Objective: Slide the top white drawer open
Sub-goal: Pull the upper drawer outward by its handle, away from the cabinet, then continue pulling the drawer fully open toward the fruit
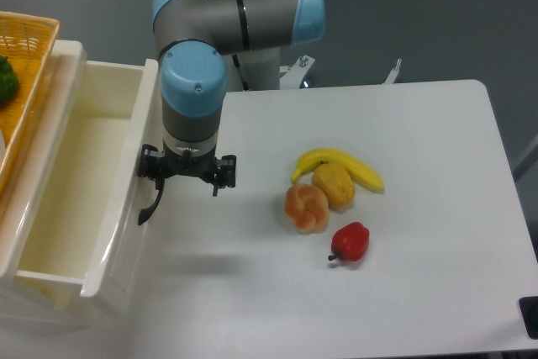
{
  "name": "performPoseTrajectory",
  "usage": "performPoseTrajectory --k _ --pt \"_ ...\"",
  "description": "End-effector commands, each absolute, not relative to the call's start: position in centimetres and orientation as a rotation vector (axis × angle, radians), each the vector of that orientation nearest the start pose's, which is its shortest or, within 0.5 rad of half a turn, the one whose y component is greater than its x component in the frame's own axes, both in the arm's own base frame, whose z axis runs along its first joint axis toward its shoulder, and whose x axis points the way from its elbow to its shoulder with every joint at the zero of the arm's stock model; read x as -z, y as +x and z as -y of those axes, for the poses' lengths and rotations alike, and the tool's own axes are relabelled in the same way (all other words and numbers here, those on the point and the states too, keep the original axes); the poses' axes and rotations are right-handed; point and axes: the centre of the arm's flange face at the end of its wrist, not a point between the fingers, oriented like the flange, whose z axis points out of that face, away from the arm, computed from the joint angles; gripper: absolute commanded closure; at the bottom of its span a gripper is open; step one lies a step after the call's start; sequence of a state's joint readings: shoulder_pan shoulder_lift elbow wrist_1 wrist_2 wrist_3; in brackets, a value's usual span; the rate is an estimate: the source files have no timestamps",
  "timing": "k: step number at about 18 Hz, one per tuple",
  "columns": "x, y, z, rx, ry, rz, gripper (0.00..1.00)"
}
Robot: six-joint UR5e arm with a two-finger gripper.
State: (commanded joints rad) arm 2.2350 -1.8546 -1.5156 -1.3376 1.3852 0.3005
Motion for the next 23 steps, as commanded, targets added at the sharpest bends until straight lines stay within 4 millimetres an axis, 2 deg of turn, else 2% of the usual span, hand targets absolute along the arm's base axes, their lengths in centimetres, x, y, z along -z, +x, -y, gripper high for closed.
performPoseTrajectory --k 7,15,23 --pt "-38.7 -27.6 -55.5 0.221 -2.981 0.599 0.00" --pt "-38.9 -29.5 -54.5 0.220 -2.969 0.629 0.00" --pt "-38.5 -30.0 -54.4 0.231 -2.965 0.655 0.00"
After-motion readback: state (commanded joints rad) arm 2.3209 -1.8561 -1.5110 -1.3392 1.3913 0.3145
